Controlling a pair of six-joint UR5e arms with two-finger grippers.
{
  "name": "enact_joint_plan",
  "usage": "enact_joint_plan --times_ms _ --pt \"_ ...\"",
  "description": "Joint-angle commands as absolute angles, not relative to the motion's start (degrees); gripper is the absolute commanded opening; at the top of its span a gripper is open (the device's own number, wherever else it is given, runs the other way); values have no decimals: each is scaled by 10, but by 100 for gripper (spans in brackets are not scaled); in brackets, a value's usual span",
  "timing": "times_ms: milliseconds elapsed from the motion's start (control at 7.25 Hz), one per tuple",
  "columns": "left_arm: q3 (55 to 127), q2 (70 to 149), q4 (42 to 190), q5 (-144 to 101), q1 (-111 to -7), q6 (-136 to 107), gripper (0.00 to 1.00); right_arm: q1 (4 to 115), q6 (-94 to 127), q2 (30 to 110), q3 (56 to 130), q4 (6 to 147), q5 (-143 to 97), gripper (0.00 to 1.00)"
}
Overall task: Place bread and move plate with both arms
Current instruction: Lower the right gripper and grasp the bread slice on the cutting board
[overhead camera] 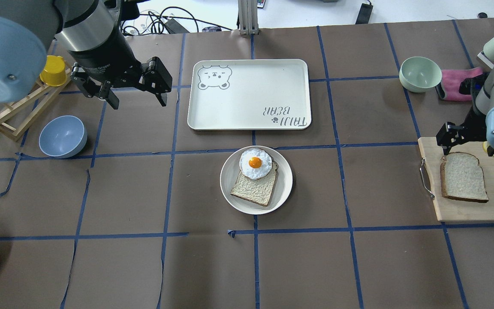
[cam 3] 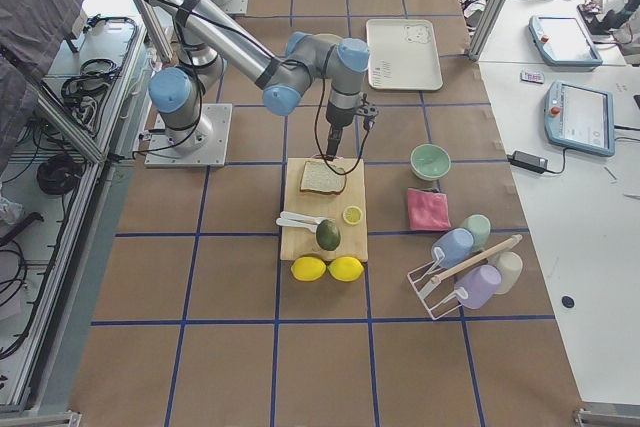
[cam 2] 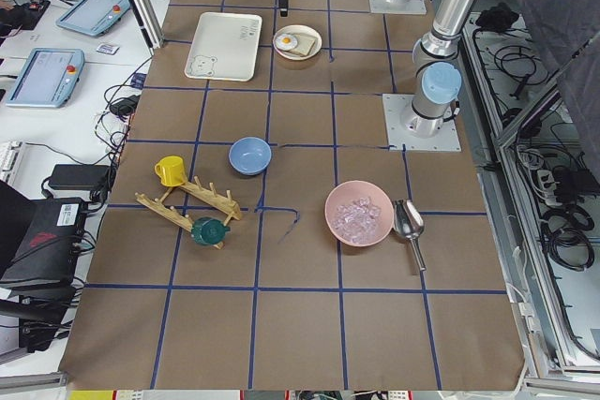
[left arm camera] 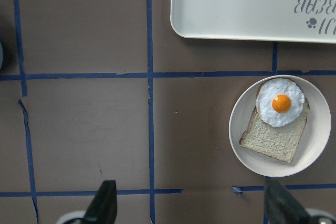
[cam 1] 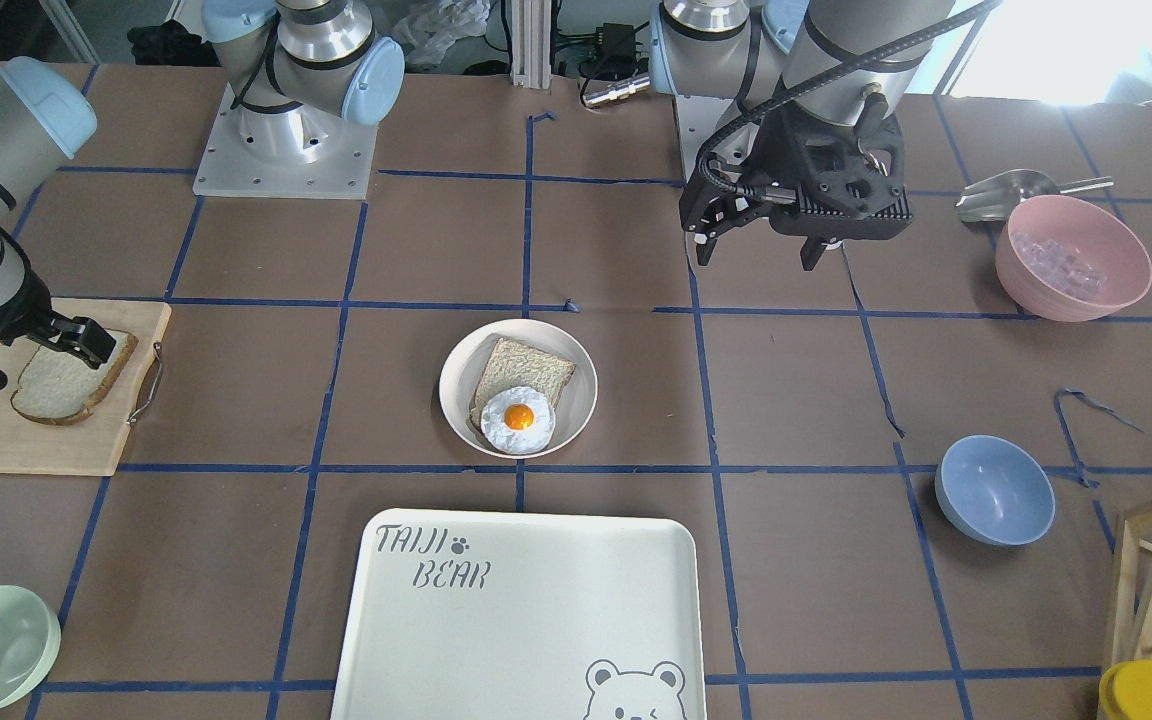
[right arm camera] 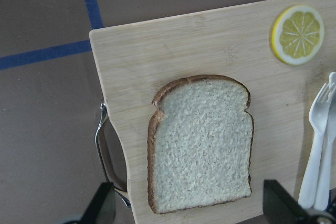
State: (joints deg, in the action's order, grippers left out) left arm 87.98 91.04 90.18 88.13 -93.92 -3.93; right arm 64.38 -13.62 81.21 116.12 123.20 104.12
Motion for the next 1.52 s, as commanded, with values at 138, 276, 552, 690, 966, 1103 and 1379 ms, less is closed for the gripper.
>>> enact_joint_plan --times_ms 138,276,552,690,966,1103,1379 --pt "880 910 902 880 -939 -40 100 641 -131 752 1179 1298 1048 100" --pt "880 910 902 876 -939 -40 100 641 -130 750 1179 1299 1049 100" --pt "880 909 902 878 -939 -40 100 634 -132 742 1180 1298 1049 95" --pt "880 909 902 878 -939 -40 100 632 -137 738 1184 1298 1050 86" --pt "880 909 902 878 -940 -40 100 632 -136 737 1193 1298 1049 86" --pt "881 909 903 879 -940 -40 100 628 -137 737 1193 1298 1050 84" --pt "880 909 902 878 -940 -40 100 627 -140 737 1193 1297 1052 60"
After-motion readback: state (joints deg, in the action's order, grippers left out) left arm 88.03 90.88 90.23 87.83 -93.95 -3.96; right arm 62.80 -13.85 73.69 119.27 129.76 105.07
